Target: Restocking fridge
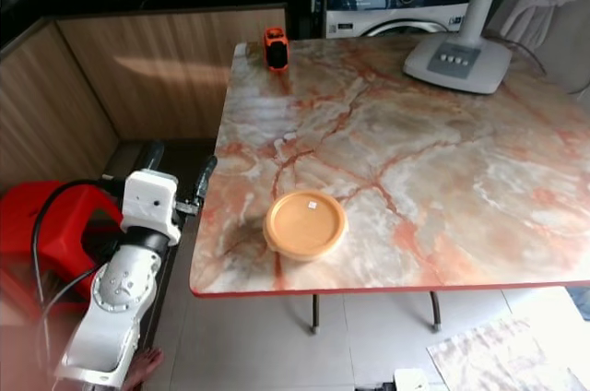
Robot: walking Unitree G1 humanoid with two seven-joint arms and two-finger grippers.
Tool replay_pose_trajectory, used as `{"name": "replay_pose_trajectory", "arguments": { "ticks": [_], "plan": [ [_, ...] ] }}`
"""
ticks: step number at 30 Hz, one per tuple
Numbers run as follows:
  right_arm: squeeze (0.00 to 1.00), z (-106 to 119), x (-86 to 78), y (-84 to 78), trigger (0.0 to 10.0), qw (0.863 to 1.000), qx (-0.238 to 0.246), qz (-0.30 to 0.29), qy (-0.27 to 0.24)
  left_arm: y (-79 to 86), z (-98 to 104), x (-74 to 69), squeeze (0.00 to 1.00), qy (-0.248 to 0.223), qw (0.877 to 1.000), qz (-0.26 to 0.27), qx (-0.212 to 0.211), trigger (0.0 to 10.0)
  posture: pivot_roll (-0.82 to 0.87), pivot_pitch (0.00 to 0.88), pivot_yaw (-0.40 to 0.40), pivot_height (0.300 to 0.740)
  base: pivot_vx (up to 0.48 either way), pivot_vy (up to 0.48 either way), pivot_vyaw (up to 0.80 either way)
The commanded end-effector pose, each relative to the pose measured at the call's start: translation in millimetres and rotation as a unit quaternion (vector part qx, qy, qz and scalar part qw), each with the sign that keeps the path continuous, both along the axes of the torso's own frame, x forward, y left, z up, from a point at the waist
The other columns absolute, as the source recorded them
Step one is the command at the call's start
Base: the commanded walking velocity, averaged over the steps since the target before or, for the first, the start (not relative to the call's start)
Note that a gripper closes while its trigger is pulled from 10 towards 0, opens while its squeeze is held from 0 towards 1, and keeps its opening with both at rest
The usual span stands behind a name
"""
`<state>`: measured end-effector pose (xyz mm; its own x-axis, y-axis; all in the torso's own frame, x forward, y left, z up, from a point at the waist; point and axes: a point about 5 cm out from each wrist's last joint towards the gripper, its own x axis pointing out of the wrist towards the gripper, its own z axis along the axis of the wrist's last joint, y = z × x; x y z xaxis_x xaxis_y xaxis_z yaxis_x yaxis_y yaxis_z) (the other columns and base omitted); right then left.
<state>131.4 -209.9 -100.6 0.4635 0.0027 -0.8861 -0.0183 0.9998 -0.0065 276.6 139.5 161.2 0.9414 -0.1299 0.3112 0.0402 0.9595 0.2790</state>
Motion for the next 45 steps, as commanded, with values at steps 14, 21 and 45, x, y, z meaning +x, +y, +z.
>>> {"name": "replay_pose_trajectory", "arguments": {
  "ticks": [14,21,45],
  "plan": [
    [0.00,-1.1,-3.1,0.9,10.0,1.000,0.003,0.003,0.004,1.3,2.3,-0.5,0.00,0.000,1.000,0.000,-0.006,10.0,0.01,0.034,0.007,0.740,0.000,0.000,0.00],
    [0.00,-1.2,-3.2,1.1,10.0,1.000,0.003,0.005,0.006,-0.8,1.5,-0.1,0.00,0.002,1.000,-0.006,-0.005,10.0,0.01,0.033,0.007,0.740,0.000,0.000,0.00],
    [0.00,-0.9,-2.2,1.2,10.0,1.000,0.005,0.009,0.006,-3.6,3.7,1.8,0.00,0.000,1.000,-0.010,-0.008,10.0,0.01,0.027,0.007,0.740,0.000,-0.293,0.00]
  ]
}}
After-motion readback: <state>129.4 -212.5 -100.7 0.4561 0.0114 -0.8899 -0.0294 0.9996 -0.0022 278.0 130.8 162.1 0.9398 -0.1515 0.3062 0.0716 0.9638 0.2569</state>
